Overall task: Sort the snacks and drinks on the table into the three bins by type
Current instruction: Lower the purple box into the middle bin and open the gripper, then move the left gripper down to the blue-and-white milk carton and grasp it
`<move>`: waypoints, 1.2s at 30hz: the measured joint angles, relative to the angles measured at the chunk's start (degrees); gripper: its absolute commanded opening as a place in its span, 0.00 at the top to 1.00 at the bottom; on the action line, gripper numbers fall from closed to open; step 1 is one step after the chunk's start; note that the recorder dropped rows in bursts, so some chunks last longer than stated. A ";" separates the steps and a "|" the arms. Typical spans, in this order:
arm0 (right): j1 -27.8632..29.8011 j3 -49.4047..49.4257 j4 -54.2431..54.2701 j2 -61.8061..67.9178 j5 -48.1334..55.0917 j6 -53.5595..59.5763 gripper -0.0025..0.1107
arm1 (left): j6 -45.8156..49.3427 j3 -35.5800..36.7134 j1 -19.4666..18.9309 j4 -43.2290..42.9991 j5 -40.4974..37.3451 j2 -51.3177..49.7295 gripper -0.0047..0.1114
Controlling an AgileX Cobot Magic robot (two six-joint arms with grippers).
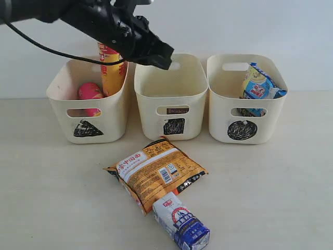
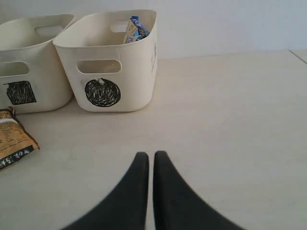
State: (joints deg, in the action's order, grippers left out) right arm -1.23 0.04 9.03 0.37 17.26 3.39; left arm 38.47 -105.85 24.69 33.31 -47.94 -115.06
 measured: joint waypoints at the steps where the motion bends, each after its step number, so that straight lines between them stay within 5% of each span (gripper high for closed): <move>1: 0.00 0.00 0.00 0.00 0.00 0.00 0.98 | -0.55 0.00 0.00 -1.61 -1.55 1.08 0.93; 12: 0.00 0.00 0.00 0.00 0.00 0.00 0.98 | 13.05 3.17 3.87 -5.24 -20.39 12.65 0.93; 24: 0.00 0.00 0.00 0.00 0.00 0.00 0.98 | 34.02 18.28 16.12 -12.67 -21.81 20.65 0.93; 36: 0.00 0.00 0.00 0.00 0.00 0.00 0.98 | 39.69 24.33 24.99 -16.86 -21.84 20.77 0.90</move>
State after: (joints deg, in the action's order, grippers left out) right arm -1.23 0.04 9.03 0.37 17.26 3.39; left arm 78.16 -81.52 49.68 16.45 -69.78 -94.28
